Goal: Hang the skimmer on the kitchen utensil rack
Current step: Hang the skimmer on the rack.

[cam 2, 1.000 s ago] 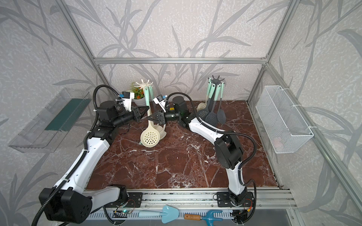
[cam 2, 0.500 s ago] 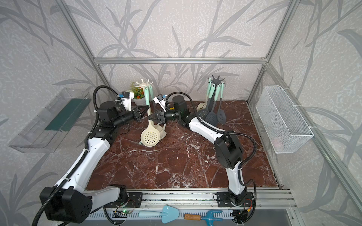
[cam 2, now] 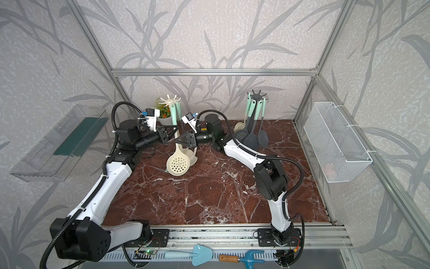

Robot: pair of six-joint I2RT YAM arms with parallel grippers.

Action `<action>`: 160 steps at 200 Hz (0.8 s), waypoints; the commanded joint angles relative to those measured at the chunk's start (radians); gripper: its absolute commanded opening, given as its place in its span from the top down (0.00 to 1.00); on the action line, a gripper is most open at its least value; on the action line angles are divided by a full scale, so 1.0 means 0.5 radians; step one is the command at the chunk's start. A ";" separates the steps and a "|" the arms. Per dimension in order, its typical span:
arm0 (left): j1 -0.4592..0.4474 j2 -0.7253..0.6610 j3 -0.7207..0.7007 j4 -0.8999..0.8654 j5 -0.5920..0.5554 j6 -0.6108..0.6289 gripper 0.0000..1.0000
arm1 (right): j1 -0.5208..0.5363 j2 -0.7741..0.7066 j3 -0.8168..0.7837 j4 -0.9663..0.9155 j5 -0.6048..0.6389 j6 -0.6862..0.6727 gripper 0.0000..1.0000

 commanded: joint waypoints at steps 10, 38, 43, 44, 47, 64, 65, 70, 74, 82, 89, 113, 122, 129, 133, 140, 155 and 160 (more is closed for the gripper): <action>0.014 0.032 -0.029 0.177 0.102 -0.088 0.91 | -0.012 0.015 0.069 0.116 -0.031 0.053 1.00; 0.024 0.043 -0.025 0.177 0.103 -0.097 1.00 | -0.012 0.019 0.075 0.113 -0.038 0.059 1.00; 0.024 0.038 -0.025 0.172 0.093 -0.097 1.00 | -0.014 0.022 0.078 0.108 -0.037 0.059 1.00; 0.024 0.038 -0.025 0.172 0.091 -0.094 1.00 | -0.015 0.022 0.078 0.108 -0.037 0.059 1.00; 0.025 0.039 -0.025 0.164 0.082 -0.090 1.00 | -0.013 0.023 0.081 0.104 -0.035 0.059 1.00; 0.027 0.026 -0.031 0.153 0.035 -0.091 1.00 | -0.019 0.024 0.090 0.078 -0.018 0.065 0.97; 0.027 0.026 -0.031 0.151 0.029 -0.091 1.00 | -0.019 0.025 0.090 0.077 -0.015 0.065 0.97; 0.027 0.023 -0.031 0.140 0.012 -0.091 1.00 | -0.021 0.023 0.090 0.064 -0.005 0.063 0.94; 0.029 0.024 -0.031 0.137 0.004 -0.089 1.00 | -0.022 0.017 0.091 0.050 0.005 0.055 0.92; 0.030 0.028 -0.031 0.133 -0.017 -0.095 1.00 | -0.024 0.006 0.085 0.028 0.029 0.042 0.87; 0.030 0.031 -0.028 0.118 -0.041 -0.098 1.00 | -0.028 -0.006 0.080 0.014 0.052 0.031 0.81; 0.030 0.039 -0.029 0.099 -0.133 -0.119 1.00 | -0.035 -0.064 0.054 -0.066 0.152 -0.032 0.66; 0.030 0.046 -0.025 0.090 -0.152 -0.119 1.00 | -0.040 -0.094 0.040 -0.108 0.200 -0.073 0.62; 0.031 0.049 -0.021 0.088 -0.174 -0.124 1.00 | -0.043 -0.116 0.033 -0.151 0.243 -0.107 0.59; 0.030 0.049 -0.022 0.088 -0.183 -0.129 1.00 | -0.041 -0.133 0.030 -0.179 0.277 -0.131 0.58; 0.030 0.052 -0.022 0.091 -0.199 -0.133 1.00 | -0.043 -0.157 0.023 -0.222 0.324 -0.175 0.57; 0.030 0.064 -0.014 0.089 -0.235 -0.146 1.00 | -0.043 -0.218 0.005 -0.312 0.435 -0.269 0.55; 0.030 0.069 -0.010 0.085 -0.237 -0.148 1.00 | -0.043 -0.238 -0.006 -0.332 0.476 -0.296 0.55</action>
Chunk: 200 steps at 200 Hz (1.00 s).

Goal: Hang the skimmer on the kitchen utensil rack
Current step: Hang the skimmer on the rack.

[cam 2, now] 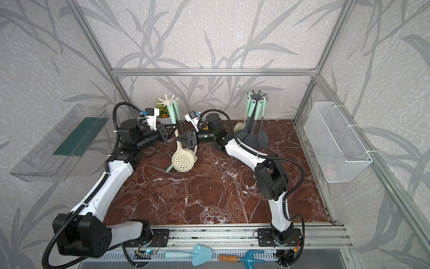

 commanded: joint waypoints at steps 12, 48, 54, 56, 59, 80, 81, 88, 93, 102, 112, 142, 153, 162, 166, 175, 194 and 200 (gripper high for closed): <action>0.012 0.042 0.020 -0.001 -0.118 -0.070 1.00 | -0.009 -0.246 -0.034 -0.180 0.281 -0.235 0.54; 0.009 0.058 0.019 -0.052 -0.160 -0.065 1.00 | -0.009 -0.388 -0.129 -0.286 0.521 -0.412 0.51; 0.008 0.060 0.021 -0.069 -0.163 -0.058 1.00 | -0.009 -0.413 -0.153 -0.308 0.578 -0.456 0.50; 0.009 0.057 0.021 -0.074 -0.168 -0.055 1.00 | -0.009 -0.420 -0.158 -0.319 0.599 -0.467 0.50; 0.010 0.052 0.021 -0.082 -0.171 -0.054 1.00 | -0.009 -0.430 -0.172 -0.330 0.630 -0.485 0.50; 0.005 0.033 0.034 -0.141 -0.198 -0.024 0.87 | -0.012 -0.487 -0.275 -0.362 0.825 -0.549 0.48; 0.005 0.029 0.035 -0.145 -0.199 -0.022 0.86 | -0.012 -0.489 -0.279 -0.362 0.834 -0.549 0.48; 0.005 0.019 0.042 -0.167 -0.203 -0.014 0.79 | -0.014 -0.504 -0.317 -0.361 0.888 -0.549 0.48; 0.005 0.009 0.044 -0.180 -0.206 -0.001 0.75 | -0.015 -0.516 -0.345 -0.352 0.922 -0.542 0.48; 0.005 -0.007 0.052 -0.229 -0.220 0.020 0.68 | -0.018 -0.533 -0.397 -0.331 0.964 -0.532 0.48; 0.005 -0.035 0.061 -0.277 -0.237 0.048 0.60 | -0.022 -0.546 -0.437 -0.319 0.995 -0.527 0.48; 0.006 -0.131 0.061 -0.449 -0.324 0.115 0.48 | -0.024 -0.574 -0.524 -0.303 1.064 -0.503 0.48; 0.005 -0.170 0.053 -0.536 -0.381 0.136 0.45 | -0.023 -0.576 -0.564 -0.291 1.093 -0.473 0.48; 0.005 -0.205 0.043 -0.611 -0.422 0.161 0.43 | -0.026 -0.580 -0.608 -0.264 1.105 -0.438 0.48; 0.005 -0.222 0.037 -0.649 -0.447 0.169 0.43 | -0.028 -0.581 -0.630 -0.251 1.117 -0.422 0.48; 0.007 -0.256 0.026 -0.741 -0.520 0.176 0.42 | -0.028 -0.582 -0.681 -0.218 1.142 -0.379 0.49; 0.008 -0.318 0.015 -0.932 -0.641 0.200 0.41 | -0.027 -0.579 -0.744 -0.204 1.185 -0.289 0.49; 0.009 -0.332 0.017 -0.997 -0.674 0.205 0.40 | -0.028 -0.567 -0.759 -0.199 1.210 -0.247 0.50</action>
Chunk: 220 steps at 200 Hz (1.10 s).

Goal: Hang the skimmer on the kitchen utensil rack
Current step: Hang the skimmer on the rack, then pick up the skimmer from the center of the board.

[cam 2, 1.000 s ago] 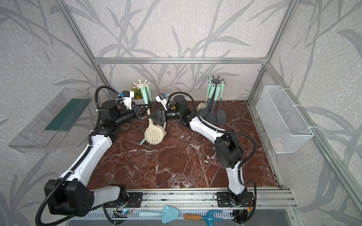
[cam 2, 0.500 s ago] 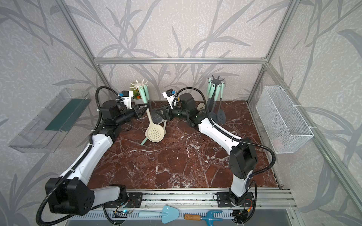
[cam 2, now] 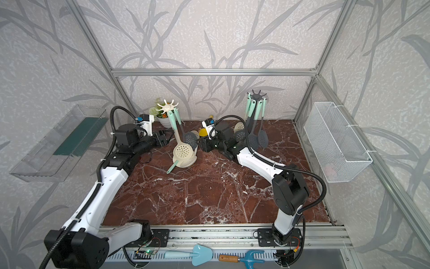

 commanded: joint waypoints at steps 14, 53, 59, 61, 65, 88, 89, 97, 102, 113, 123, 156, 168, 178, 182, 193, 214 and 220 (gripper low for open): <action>0.008 -0.113 0.007 -0.458 -0.281 0.082 0.39 | -0.009 -0.018 -0.078 0.065 0.192 0.225 0.50; 0.011 -0.220 -0.100 -0.659 -0.559 0.172 0.33 | -0.008 0.156 -0.089 0.096 0.342 0.486 0.50; 0.010 -0.233 -0.122 -0.667 -0.608 0.179 0.32 | -0.008 0.200 -0.070 0.096 0.348 0.515 0.51; 0.009 -0.235 -0.128 -0.672 -0.621 0.181 0.32 | -0.009 0.213 -0.063 0.094 0.348 0.525 0.51; 0.010 -0.239 -0.141 -0.679 -0.639 0.189 0.32 | -0.008 0.244 -0.048 0.089 0.347 0.547 0.51; 0.008 -0.239 -0.199 -0.682 -0.703 0.209 0.29 | -0.012 0.419 0.080 0.009 0.355 0.619 0.53; 0.008 -0.240 -0.201 -0.683 -0.704 0.210 0.29 | -0.012 0.430 0.085 0.005 0.355 0.622 0.53; 0.011 -0.240 -0.219 -0.677 -0.753 0.213 0.28 | -0.012 0.491 0.129 -0.020 0.352 0.622 0.53; 0.008 -0.237 -0.228 -0.677 -0.788 0.211 0.28 | -0.011 0.525 0.154 -0.026 0.351 0.623 0.53; 0.009 -0.234 -0.247 -0.677 -0.833 0.217 0.27 | -0.015 0.602 0.208 -0.029 0.325 0.712 0.53; 0.010 -0.227 -0.262 -0.675 -0.849 0.224 0.27 | -0.019 0.669 0.259 -0.034 0.304 0.737 0.53; 0.009 -0.220 -0.273 -0.687 -0.847 0.216 0.26 | -0.020 0.882 0.429 -0.052 0.241 0.815 0.51; 0.009 -0.229 -0.277 -0.682 -0.844 0.207 0.26 | -0.020 0.955 0.480 -0.030 0.218 0.857 0.50; 0.010 -0.240 -0.289 -0.668 -0.837 0.199 0.27 | -0.022 1.010 0.513 -0.002 0.203 0.899 0.49; 0.010 -0.244 -0.295 -0.663 -0.838 0.198 0.27 | -0.021 1.033 0.529 0.001 0.202 0.918 0.49; 0.009 -0.252 -0.309 -0.651 -0.847 0.198 0.27 | -0.019 1.091 0.575 0.013 0.191 0.947 0.49; 0.009 -0.262 -0.309 -0.647 -0.879 0.207 0.26 | -0.016 1.184 0.649 0.042 0.189 1.006 0.49; 0.008 -0.262 -0.312 -0.641 -0.880 0.208 0.27 | -0.016 1.214 0.672 0.052 0.184 1.026 0.48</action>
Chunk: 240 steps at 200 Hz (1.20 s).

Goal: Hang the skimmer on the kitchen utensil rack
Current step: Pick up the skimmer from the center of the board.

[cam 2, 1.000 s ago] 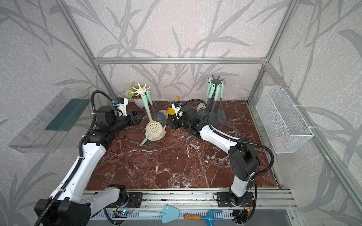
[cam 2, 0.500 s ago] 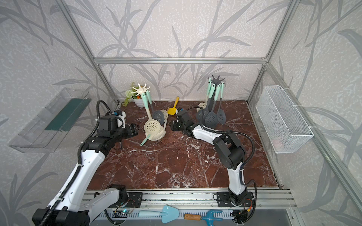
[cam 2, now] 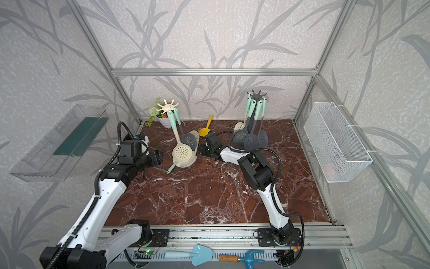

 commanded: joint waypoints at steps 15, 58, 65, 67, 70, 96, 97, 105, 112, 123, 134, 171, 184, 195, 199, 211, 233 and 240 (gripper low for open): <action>0.011 -0.032 -0.021 0.003 -0.058 0.024 0.27 | -0.003 0.179 0.175 0.063 -0.030 0.161 0.49; 0.011 -0.009 -0.011 -0.009 -0.058 0.032 0.27 | 0.045 0.341 0.402 -0.118 0.078 0.270 0.48; 0.011 -0.012 -0.012 -0.009 -0.059 0.032 0.27 | 0.059 0.353 0.448 -0.195 0.116 0.261 0.48; 0.011 -0.013 -0.012 -0.009 -0.061 0.030 0.27 | 0.067 0.360 0.461 -0.220 0.127 0.260 0.48; 0.013 -0.011 -0.012 -0.007 -0.062 0.032 0.27 | 0.070 0.367 0.479 -0.255 0.147 0.255 0.48; 0.016 -0.020 -0.012 -0.003 -0.065 0.029 0.28 | 0.125 0.447 0.679 -0.588 0.304 0.250 0.49; 0.017 -0.020 -0.012 -0.003 -0.066 0.029 0.28 | 0.129 0.451 0.685 -0.599 0.312 0.250 0.50; 0.015 -0.020 -0.012 -0.001 -0.061 0.026 0.28 | 0.145 0.477 0.744 -0.684 0.353 0.250 0.50; 0.014 -0.019 -0.010 0.001 -0.056 0.026 0.28 | 0.158 0.499 0.795 -0.771 0.387 0.244 0.50; 0.014 -0.018 -0.009 0.001 -0.047 0.023 0.28 | 0.181 0.535 0.873 -0.886 0.459 0.233 0.50; 0.017 -0.017 -0.005 -0.005 -0.038 0.039 0.29 | 0.201 0.570 0.936 -0.962 0.515 0.214 0.52; 0.022 -0.016 0.000 -0.009 -0.051 0.070 0.29 | 0.212 0.671 1.099 -1.152 0.595 0.248 0.60; 0.025 -0.013 0.000 -0.009 -0.055 0.074 0.29 | 0.212 0.671 1.115 -1.185 0.631 0.250 0.66; 0.028 -0.013 0.000 -0.010 -0.048 0.075 0.29 | 0.209 0.663 1.115 -1.202 0.666 0.240 0.69; 0.028 -0.015 0.000 -0.010 -0.045 0.075 0.29 | 0.208 0.657 1.112 -1.212 0.678 0.234 0.70; 0.027 -0.016 0.003 -0.010 -0.035 0.070 0.29 | 0.198 0.632 1.093 -1.222 0.707 0.227 0.77; 0.030 -0.020 0.000 -0.008 -0.026 0.072 0.29 | 0.162 0.556 1.002 -1.181 0.733 0.215 0.83; 0.029 -0.026 0.000 -0.009 -0.025 0.072 0.29 | 0.149 0.528 0.976 -1.175 0.742 0.210 0.85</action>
